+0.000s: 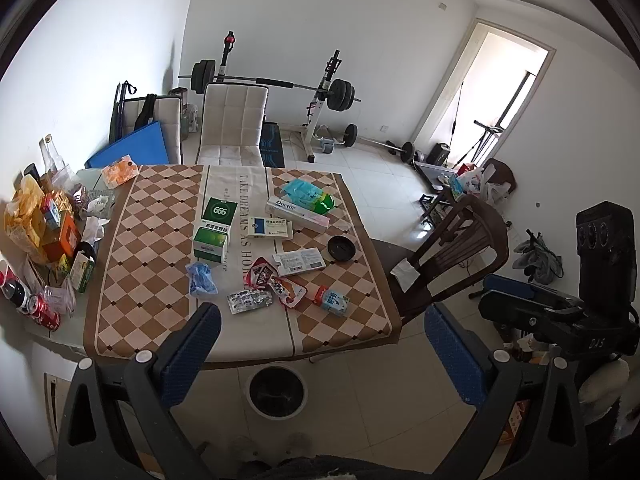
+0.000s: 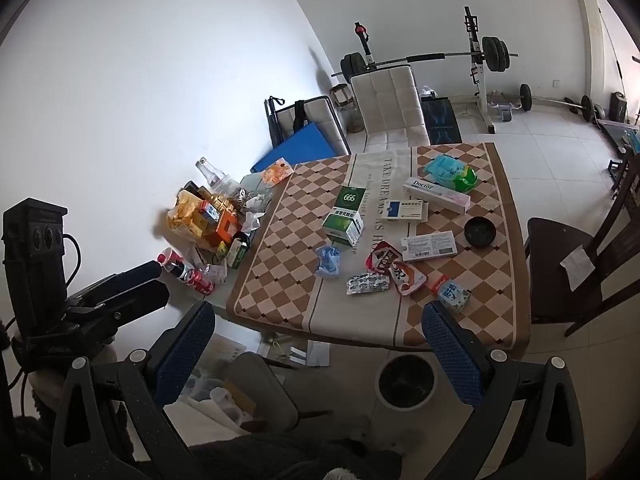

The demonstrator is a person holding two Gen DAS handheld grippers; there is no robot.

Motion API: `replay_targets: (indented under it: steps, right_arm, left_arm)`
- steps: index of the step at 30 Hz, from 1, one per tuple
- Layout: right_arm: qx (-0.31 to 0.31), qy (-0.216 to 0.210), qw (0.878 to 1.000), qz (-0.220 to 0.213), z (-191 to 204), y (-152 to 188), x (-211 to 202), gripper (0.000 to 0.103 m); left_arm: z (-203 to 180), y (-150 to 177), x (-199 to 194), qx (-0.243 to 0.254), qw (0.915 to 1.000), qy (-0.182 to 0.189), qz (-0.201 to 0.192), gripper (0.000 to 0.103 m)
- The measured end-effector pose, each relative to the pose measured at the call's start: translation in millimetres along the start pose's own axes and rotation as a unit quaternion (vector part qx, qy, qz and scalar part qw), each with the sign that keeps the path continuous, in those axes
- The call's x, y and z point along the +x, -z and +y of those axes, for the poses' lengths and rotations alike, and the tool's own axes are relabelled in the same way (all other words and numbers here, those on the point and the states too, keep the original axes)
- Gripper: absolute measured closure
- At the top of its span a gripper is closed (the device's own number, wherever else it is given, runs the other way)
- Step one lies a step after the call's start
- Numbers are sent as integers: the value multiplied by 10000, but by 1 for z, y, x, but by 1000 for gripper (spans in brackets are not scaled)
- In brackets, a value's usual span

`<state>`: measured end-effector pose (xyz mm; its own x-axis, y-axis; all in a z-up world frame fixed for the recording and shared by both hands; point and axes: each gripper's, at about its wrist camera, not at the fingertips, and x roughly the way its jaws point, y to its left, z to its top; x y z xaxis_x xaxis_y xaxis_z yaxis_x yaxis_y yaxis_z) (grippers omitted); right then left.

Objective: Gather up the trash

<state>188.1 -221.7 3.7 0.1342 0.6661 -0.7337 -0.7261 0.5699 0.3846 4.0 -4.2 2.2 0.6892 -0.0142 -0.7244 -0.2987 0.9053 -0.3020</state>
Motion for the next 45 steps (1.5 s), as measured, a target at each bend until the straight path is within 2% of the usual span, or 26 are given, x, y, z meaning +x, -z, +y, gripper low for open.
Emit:
replay_targets:
  steps: [45]
  right_arm:
    - [-23, -4, 10000, -35, 11, 6, 4, 0]
  left_arm:
    - [1, 1, -2, -19, 10000, 53, -71, 0]
